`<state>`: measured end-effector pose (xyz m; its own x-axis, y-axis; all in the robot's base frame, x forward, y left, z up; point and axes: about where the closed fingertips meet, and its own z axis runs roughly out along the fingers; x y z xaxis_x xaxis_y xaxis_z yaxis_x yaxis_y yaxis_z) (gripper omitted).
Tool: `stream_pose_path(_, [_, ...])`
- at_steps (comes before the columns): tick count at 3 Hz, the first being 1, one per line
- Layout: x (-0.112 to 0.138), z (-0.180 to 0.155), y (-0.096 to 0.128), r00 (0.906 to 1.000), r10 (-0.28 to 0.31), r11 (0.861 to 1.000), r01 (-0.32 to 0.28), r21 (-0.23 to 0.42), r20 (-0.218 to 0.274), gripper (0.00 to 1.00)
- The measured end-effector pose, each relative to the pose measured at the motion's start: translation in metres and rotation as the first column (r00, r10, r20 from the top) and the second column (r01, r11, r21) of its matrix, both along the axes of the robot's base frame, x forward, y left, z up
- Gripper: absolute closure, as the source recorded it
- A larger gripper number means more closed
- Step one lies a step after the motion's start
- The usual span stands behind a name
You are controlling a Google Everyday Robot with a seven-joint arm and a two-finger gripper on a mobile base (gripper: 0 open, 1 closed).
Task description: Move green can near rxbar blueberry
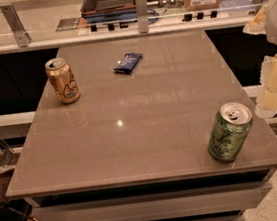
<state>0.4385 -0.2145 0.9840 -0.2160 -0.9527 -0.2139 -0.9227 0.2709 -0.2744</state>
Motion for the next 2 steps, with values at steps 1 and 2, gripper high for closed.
stream_pose_path(1, [0.0,0.0001,0.0,1.0,0.0,1.0,0.0,0.0,0.0,0.0])
stream_pose_path(2, [-0.0002,0.0033,-0.0002,1.0,0.002,1.0,-0.002,0.017,0.01,0.0])
